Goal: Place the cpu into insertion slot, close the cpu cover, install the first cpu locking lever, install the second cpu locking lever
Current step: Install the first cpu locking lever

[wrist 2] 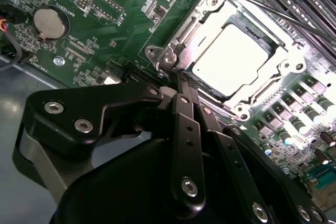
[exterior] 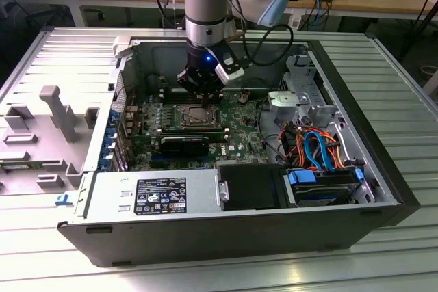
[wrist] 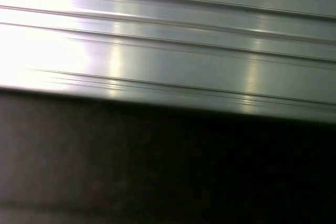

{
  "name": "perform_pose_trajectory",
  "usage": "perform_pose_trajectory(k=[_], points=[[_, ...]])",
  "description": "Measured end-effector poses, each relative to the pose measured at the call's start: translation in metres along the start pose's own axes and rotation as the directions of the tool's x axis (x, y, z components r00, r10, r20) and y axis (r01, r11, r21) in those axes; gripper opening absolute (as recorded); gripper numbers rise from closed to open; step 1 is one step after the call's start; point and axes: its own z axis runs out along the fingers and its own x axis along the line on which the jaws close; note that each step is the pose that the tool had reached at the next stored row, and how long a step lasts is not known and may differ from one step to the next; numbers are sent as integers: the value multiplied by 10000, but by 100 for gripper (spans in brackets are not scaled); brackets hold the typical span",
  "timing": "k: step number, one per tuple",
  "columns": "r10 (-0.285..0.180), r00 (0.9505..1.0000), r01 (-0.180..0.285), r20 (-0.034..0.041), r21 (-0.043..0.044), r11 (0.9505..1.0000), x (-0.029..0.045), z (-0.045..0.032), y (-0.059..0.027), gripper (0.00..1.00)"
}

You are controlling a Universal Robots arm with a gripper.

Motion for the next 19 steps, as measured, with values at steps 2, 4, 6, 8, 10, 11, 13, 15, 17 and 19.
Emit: perform_pose_trajectory(k=[2,4,6,8,10,11,13,15,17,19], points=[[0,10000,0,-3,2,10000,-18,8,-3,11],[0,10000,0,-2,-3,10000,-31,16,-3,11],[0,10000,0,0,-5,10000,-36,19,-3,11],[-1,10000,1,2,-10,10000,-38,19,-4,11],[-1,10000,1,0,-30,10000,-38,10,2,11],[-1,10000,1,7,-51,10000,-40,11,9,11],[-1,10000,1,13,-77,10000,-41,4,18,11],[-2,10000,3,25,-99,10000,-45,-16,23,11],[0,10000,0,13,-88,10000,-43,-57,20,11],[1,10000,-1,13,-92,10000,-43,-93,20,11]])
